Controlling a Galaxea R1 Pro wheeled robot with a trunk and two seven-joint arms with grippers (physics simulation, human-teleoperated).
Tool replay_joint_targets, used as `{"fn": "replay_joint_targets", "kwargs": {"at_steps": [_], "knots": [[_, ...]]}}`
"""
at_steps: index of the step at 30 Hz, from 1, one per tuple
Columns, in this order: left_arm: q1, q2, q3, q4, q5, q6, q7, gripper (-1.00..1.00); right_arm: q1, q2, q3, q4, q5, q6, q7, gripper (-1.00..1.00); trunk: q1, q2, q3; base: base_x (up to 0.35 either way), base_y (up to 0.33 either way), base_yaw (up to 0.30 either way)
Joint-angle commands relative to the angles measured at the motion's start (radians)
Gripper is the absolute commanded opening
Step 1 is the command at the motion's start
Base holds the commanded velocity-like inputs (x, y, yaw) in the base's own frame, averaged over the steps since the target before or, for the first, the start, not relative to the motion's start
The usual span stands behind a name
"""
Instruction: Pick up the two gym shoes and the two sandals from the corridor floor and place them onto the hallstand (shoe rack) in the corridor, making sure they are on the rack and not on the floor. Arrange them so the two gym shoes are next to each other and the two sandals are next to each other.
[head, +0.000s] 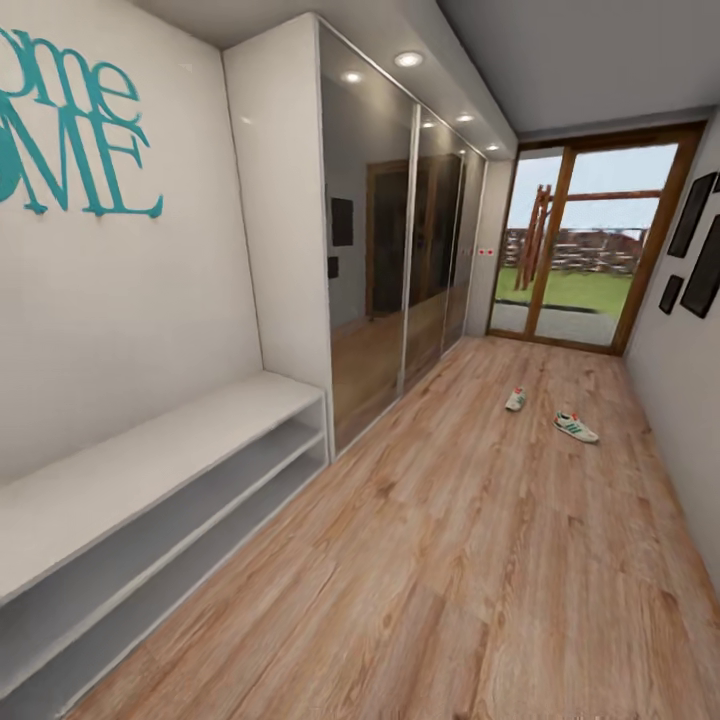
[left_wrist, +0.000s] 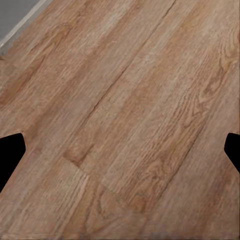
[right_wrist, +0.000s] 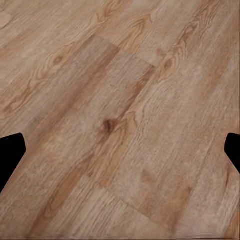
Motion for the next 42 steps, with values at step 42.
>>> {"fn": "replay_joint_targets", "kwargs": {"at_steps": [42], "knots": [[-0.001,-0.001,0.000,0.001,0.001,-0.002,0.001,1.00,0.000,0.001,-0.001,0.002,0.000,-0.003,-0.001,1.00,-0.001,-0.001,-0.026,-0.126,0.000,0.272]]}}
